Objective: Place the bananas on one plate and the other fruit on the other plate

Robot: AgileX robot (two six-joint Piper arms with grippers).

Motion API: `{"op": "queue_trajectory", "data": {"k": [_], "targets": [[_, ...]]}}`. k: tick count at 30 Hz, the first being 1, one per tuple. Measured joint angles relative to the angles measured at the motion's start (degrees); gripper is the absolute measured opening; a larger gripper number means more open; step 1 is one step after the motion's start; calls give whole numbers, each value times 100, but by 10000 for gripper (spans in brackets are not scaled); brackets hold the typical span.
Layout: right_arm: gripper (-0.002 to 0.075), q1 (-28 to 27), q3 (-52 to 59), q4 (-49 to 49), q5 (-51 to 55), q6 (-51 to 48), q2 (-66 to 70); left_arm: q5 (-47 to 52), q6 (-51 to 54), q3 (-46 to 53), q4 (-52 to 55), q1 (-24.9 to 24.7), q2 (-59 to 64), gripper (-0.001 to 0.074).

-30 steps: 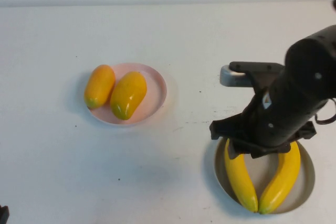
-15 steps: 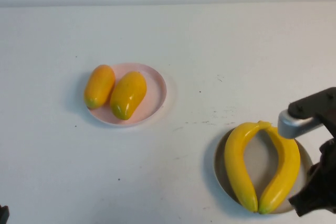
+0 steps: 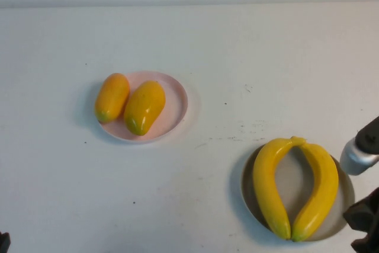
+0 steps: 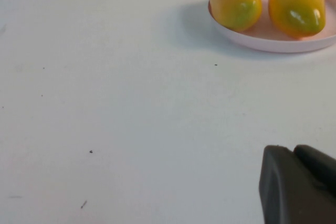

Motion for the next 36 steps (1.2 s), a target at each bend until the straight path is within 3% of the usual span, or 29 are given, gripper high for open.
{"op": "queue_trajectory", "data": {"k": [5,10,21,28,36], "targets": [[-15,-260,870,154,-1729,-719,-390,0,0,0,0,0,0,2],[-15,-1270,2168,569,-3386,-1080,-1406,0,0,0,0,0,0,2],[-15,-3128,3725,827,-4301,-1126,-4183,0,0,0,0,0,0,2],[-15,-3381,4577,1187,-5015,-1147,-5505,0,0,0,0,0,0,2],[-15,-3390,5244,1224,-5538,-1147,-5765,0,0,0,0,0,0,2]]}}
